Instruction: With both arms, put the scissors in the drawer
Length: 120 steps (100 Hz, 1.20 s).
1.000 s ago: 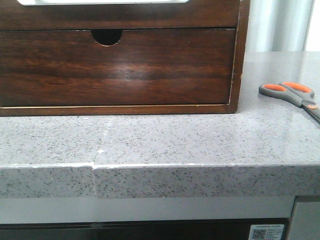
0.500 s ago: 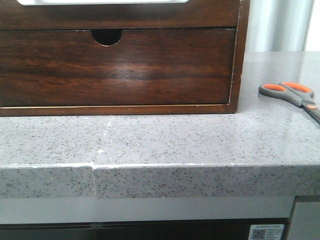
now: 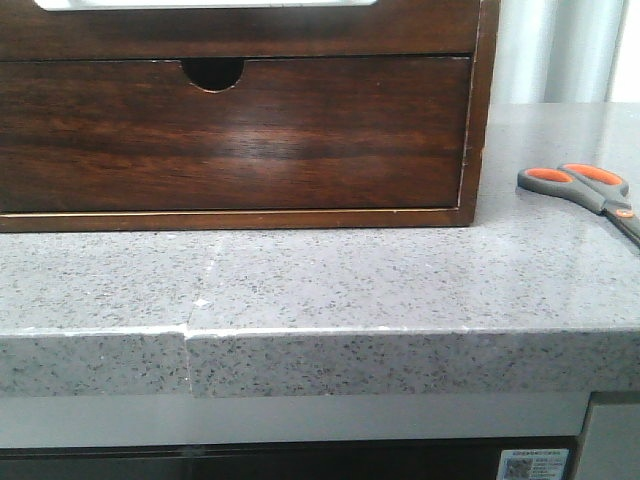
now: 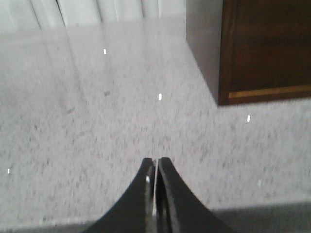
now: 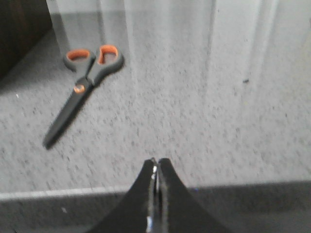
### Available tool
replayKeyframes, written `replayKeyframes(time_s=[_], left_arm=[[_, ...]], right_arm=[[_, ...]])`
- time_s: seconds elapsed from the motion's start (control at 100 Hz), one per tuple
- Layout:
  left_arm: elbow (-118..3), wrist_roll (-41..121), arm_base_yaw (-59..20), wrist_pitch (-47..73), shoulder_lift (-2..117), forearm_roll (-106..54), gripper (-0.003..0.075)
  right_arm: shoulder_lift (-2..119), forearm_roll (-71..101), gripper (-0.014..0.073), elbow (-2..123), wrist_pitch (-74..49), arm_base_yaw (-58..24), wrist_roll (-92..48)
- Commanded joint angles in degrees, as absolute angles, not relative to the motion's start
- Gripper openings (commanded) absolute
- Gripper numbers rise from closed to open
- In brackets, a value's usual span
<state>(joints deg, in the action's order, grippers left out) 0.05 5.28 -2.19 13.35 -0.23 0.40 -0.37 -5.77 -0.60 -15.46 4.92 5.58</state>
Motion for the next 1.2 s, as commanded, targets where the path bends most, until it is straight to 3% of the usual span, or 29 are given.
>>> replayKeyframes(time_s=[0.0,0.42,0.63,0.83,1.12,1.19], left_arm=[[1.22,5.15,-2.09,4.59,-1.83,-1.36,-0.0022],[0.87,4.70,-2.09,-11.52,-1.83,-8.75,-0.0022],[-5.36,4.70,-2.09,-4.84,-1.44,-10.15,-0.0022],[-14.55,4.70,-2.09,4.97,4.19,-6.88,-0.0022],[-20.25,4.82,-2.09,4.06,13.35,-5.02,-0.0019],[-20.25,5.14,-2.09,3.56,15.13,-5.03,0.0036]], right_arm=[[-1.63,-5.06,-0.0061,-2.28,-4.62,5.21,5.18],[-1.63,-4.59,-0.0061,-1.91,8.16,5.21,5.18],[-1.21,-3.87,-0.0061,5.00,-7.58,5.21,5.18],[2.53,-0.82,-0.0061,10.61,-9.48,5.21,5.18],[12.79,0.00,-0.0061,17.87,-20.96,5.21,5.18],[12.92,0.00,-0.0061,17.87,-20.80,5.21,5.18]])
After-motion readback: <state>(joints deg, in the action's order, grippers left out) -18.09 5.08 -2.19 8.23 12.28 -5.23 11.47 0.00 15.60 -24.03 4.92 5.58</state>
